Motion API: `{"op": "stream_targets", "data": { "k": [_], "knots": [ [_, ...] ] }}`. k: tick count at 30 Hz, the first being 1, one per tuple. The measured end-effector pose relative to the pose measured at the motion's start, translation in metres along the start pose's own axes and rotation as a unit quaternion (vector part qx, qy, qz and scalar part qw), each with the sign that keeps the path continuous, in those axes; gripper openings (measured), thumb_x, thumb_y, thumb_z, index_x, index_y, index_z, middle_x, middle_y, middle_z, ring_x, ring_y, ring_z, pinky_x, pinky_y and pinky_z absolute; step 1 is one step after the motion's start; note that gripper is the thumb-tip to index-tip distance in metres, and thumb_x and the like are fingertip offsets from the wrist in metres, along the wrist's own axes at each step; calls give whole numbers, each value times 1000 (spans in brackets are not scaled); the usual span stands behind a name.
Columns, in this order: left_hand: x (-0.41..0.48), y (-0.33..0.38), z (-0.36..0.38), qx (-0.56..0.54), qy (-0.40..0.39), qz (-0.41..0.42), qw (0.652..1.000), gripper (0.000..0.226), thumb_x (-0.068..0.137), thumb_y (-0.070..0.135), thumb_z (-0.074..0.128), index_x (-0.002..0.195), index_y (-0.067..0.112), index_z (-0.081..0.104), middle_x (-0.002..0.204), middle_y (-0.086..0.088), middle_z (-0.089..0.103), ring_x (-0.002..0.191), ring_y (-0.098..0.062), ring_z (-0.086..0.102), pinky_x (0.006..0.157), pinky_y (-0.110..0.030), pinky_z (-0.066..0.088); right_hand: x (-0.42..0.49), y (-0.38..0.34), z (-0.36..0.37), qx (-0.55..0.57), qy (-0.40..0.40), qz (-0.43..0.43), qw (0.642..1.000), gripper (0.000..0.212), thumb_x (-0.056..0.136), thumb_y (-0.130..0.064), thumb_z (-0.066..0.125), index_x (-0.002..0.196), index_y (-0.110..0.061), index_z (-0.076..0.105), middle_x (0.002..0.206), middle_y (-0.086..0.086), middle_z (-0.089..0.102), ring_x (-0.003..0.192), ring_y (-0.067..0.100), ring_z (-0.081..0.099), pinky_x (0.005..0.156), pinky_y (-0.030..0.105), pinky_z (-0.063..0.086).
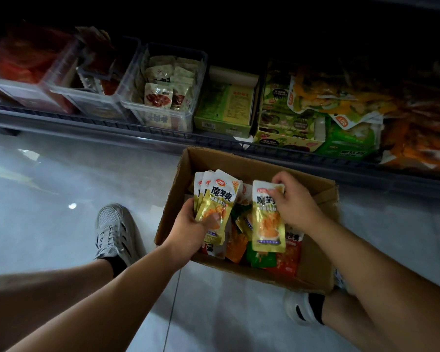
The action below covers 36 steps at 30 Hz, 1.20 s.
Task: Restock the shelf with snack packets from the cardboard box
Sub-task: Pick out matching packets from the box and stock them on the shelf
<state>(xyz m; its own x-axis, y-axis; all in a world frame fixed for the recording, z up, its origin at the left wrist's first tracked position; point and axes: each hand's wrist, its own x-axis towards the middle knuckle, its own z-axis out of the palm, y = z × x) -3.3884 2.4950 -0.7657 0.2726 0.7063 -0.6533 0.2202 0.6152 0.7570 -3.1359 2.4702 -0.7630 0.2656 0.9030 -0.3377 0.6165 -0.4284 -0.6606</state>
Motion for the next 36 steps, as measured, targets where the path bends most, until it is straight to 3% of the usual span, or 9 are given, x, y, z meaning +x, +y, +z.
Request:
{"op": "stream_targets", "data": {
  "k": [4, 8, 14, 17, 19, 24, 30, 33, 36],
  "knots": [
    [-6, 8, 2, 9, -30, 11, 999, 42, 96, 22, 71, 134, 27, 53, 118, 7, 74, 108, -16, 72, 96, -44, 59, -3, -34, -2, 111, 6, 39, 993, 19, 95, -18, 66, 102, -29, 51, 102, -3, 66, 84, 16, 69, 66, 40, 62],
    [-14, 12, 4, -27, -68, -1, 997, 39, 97, 16, 68, 132, 24, 52, 114, 1, 76, 99, -17, 76, 76, -29, 63, -11, -51, 9, 197, -10, 96, 976, 32, 88, -5, 73, 110, -19, 53, 104, 1, 67, 85, 18, 71, 64, 41, 64],
    [-15, 10, 0, -17, -56, 3, 998, 47, 93, 14, 73, 133, 26, 53, 112, 5, 75, 98, -14, 76, 76, -30, 62, -7, -45, 13, 263, -31, 109, 958, 20, 92, -20, 71, 108, -17, 59, 110, 5, 67, 92, 20, 72, 74, 41, 63],
    [-9, 9, -10, -15, -16, 8, 1000, 46, 89, 17, 78, 128, 29, 56, 108, 5, 77, 93, -14, 77, 72, -31, 63, 6, -5, 11, 110, 22, 121, 986, 15, 96, -26, 64, 110, -22, 63, 109, 2, 67, 93, 16, 67, 77, 35, 58],
    [-5, 7, -16, -10, 5, 7, 1000, 49, 86, 20, 80, 128, 29, 57, 113, 1, 76, 95, -18, 77, 80, -41, 64, 9, 30, 18, 29, -2, 149, 988, 24, 96, -25, 64, 120, -20, 62, 117, 3, 66, 96, 17, 63, 74, 31, 53],
    [1, 0, -24, -42, 19, 0, 999, 46, 87, 17, 76, 128, 22, 56, 114, -3, 76, 96, -23, 77, 75, -42, 64, 19, 82, 50, -64, -41, 187, 979, 65, 89, -33, 74, 146, -19, 45, 146, 9, 50, 133, 29, 46, 108, 42, 44],
    [5, -3, -22, -24, 3, -1, 1000, 59, 72, 30, 79, 127, 23, 57, 115, -1, 76, 99, -23, 76, 83, -48, 62, 25, 87, 69, -149, 7, 168, 974, 78, 81, -45, 77, 146, -23, 42, 146, 6, 45, 137, 30, 36, 111, 46, 39],
    [6, -4, -21, -18, -1, 2, 1000, 51, 80, 25, 77, 127, 23, 57, 114, 0, 76, 99, -21, 76, 82, -46, 63, 28, 88, 72, -117, 40, 171, 977, 68, 75, -40, 84, 133, -25, 52, 133, 7, 49, 127, 31, 44, 104, 48, 44],
    [7, -4, -21, -19, 6, -1, 1000, 51, 81, 25, 77, 128, 25, 57, 116, 0, 75, 100, -22, 76, 84, -50, 62, 31, 88, 69, -30, 47, 156, 986, 26, 83, -29, 79, 104, -29, 63, 118, 4, 54, 108, 30, 59, 93, 49, 53]
  ]
}}
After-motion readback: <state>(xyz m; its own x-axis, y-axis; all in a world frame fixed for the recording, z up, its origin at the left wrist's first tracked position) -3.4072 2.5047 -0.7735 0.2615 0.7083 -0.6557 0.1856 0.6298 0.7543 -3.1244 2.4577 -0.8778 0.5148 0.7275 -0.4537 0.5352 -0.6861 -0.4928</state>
